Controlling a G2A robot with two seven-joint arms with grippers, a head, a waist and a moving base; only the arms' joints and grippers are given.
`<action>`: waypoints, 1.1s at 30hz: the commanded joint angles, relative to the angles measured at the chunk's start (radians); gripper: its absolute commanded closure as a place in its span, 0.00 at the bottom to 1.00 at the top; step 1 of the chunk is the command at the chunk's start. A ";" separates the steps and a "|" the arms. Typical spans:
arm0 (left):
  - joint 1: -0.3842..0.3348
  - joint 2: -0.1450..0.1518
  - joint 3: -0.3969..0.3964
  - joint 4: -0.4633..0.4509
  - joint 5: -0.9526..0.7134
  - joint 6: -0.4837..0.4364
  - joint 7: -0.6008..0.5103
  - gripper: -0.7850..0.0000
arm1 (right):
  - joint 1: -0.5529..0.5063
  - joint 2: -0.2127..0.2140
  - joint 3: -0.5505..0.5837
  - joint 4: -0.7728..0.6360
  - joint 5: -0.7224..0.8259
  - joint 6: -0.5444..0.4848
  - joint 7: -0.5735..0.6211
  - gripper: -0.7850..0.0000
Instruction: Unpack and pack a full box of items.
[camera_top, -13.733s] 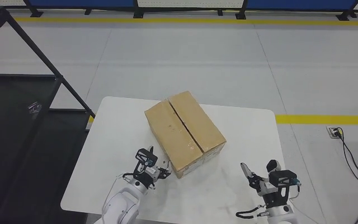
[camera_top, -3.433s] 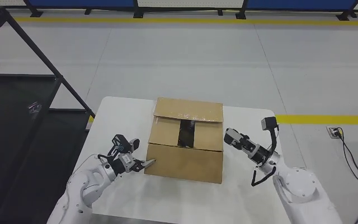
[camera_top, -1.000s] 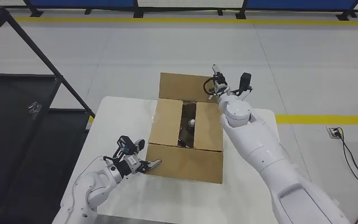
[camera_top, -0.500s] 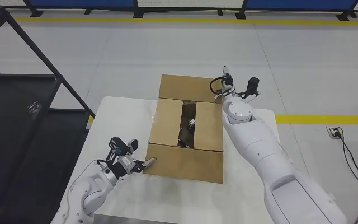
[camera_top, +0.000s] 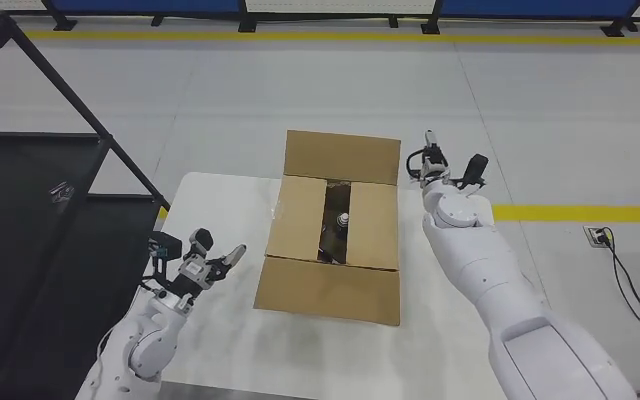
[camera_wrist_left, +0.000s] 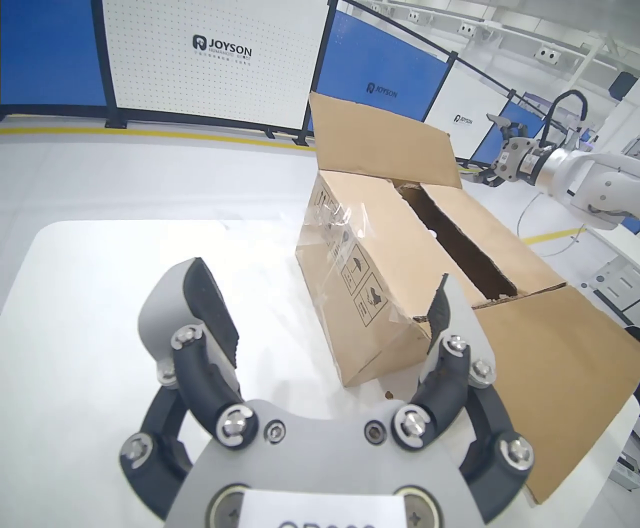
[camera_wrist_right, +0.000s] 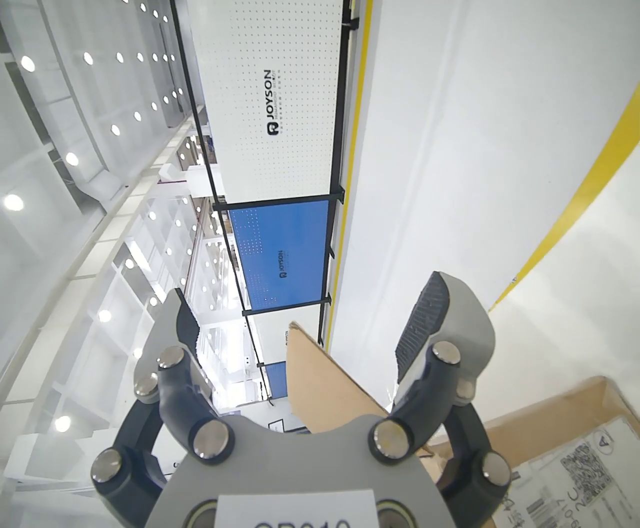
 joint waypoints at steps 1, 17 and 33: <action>0.000 0.000 -0.004 0.002 -0.002 0.003 -0.001 0.00 | -0.011 0.001 0.009 -0.017 0.011 0.013 0.053 0.00; 0.007 -0.001 -0.022 0.024 -0.036 0.022 0.008 0.00 | -0.018 0.010 0.054 -0.032 0.003 0.057 0.259 0.00; -0.038 -0.011 0.011 0.069 -0.002 0.172 -0.043 0.00 | -0.032 0.007 0.081 -0.059 -0.025 0.045 0.336 0.00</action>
